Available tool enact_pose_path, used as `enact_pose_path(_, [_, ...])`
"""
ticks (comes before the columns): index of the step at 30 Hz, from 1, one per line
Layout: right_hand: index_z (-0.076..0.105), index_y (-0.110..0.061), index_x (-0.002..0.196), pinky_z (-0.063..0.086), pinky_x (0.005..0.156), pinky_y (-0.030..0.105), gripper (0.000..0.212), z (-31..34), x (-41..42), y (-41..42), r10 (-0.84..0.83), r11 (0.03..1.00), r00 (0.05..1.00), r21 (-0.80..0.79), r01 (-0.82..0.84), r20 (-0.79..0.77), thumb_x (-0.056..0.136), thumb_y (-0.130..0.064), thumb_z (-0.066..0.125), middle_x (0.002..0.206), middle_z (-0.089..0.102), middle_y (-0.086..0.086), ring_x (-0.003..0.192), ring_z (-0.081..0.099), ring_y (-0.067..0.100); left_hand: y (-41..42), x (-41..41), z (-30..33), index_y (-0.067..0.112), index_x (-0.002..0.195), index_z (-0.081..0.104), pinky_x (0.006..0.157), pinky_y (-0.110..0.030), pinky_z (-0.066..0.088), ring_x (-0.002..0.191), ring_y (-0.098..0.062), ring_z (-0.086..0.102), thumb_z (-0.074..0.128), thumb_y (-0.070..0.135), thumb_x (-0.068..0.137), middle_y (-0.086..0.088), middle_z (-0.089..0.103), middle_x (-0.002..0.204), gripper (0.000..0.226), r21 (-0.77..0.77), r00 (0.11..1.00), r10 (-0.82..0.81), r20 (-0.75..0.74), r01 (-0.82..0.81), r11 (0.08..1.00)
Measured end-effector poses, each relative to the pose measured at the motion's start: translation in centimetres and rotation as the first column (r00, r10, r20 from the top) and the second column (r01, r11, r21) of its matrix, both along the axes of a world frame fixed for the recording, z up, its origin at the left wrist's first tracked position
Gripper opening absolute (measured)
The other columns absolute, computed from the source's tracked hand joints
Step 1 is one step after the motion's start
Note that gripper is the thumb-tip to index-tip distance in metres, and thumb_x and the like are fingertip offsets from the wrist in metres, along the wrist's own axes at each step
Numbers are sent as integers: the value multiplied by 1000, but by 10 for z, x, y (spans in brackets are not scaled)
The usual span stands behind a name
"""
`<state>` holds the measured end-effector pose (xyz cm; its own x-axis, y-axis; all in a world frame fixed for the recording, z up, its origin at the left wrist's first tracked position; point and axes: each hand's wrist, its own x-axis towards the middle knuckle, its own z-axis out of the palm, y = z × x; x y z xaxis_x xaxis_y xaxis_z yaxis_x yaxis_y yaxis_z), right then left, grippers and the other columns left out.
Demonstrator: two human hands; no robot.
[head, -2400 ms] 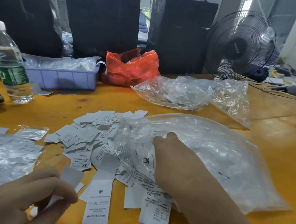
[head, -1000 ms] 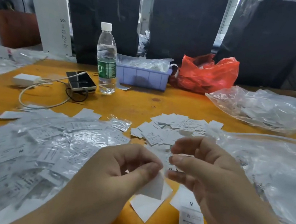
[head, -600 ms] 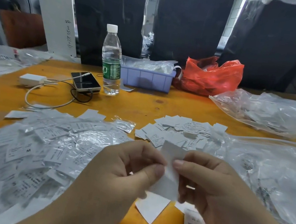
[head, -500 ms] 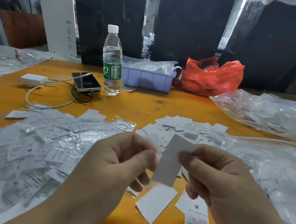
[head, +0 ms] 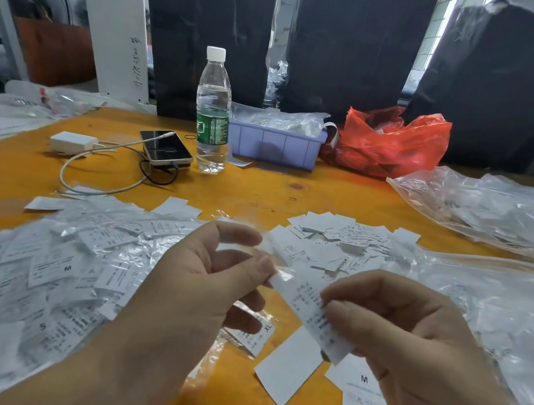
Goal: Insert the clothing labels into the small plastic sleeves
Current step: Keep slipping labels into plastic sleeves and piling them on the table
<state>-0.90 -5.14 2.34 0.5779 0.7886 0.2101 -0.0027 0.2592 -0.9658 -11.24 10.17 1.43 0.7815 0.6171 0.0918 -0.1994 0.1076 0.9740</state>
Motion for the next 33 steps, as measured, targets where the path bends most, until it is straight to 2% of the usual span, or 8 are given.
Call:
enact_pose_path(5, [75,-13,85,52,50,24,34,-3,2,2,-61,997,997,-49,59,-45,51,-8,78,69,68,14,62,66,22,1,-1,2,20,103,63,50,-22,51,58,-12,61,75,24,67,-2,73,73,39,0,999,36,-11,-36,999])
enact_pose_path(8, [71,-13,101,56,57,28,49,-5,6,3,-33,988,998,-154,23,-60,56,1,88,73,71,14,68,70,26,2,-1,2,20,104,63,52,-21,51,59,-11,61,75,23,68,1,73,72,39,-6,999,29,-14,-29,1000])
enact_pose_path(11, [77,-14,89,55,62,24,29,-9,8,4,71,952,993,-291,-96,-94,60,-10,73,82,75,11,73,71,22,2,-1,1,23,94,70,52,-21,52,59,-10,61,74,22,68,3,72,71,26,11,1000,21,-6,-21,1000])
enact_pose_path(15, [77,-18,68,48,63,28,14,-11,8,5,43,933,988,-348,-93,-147,56,-15,83,80,74,11,67,62,18,1,-2,1,29,83,76,52,-21,52,60,-9,61,73,24,68,5,70,71,16,30,1000,9,16,-10,999])
enact_pose_path(17, [76,-17,65,44,54,26,27,-10,11,4,-68,947,980,-321,4,-187,43,-10,91,68,70,8,53,49,14,2,-2,1,26,80,76,52,-21,52,62,-11,62,71,25,67,0,70,73,14,29,1000,7,19,-7,1000])
enact_pose_path(21, [73,-13,63,37,42,21,15,0,11,2,-74,984,942,-177,15,-328,50,-19,77,53,46,4,44,28,12,2,-1,-1,22,76,76,52,-23,52,66,-13,63,70,29,62,-3,69,75,17,-7,1000,-17,17,17,1000])
enact_pose_path(27, [73,-15,59,37,41,23,7,-4,7,5,7,976,949,-204,-75,-317,62,-15,67,57,55,12,41,35,13,2,0,-2,26,76,76,51,-22,49,56,-9,57,69,32,66,2,63,66,13,1,1000,-29,-1,29,1000])
enact_pose_path(33, [75,-13,65,40,42,25,12,-8,8,5,17,978,924,-187,-95,-381,58,-21,72,63,58,16,42,39,14,-4,-1,1,25,74,74,47,-20,46,48,-10,49,67,35,68,2,56,55,13,6,998,-66,24,66,998])
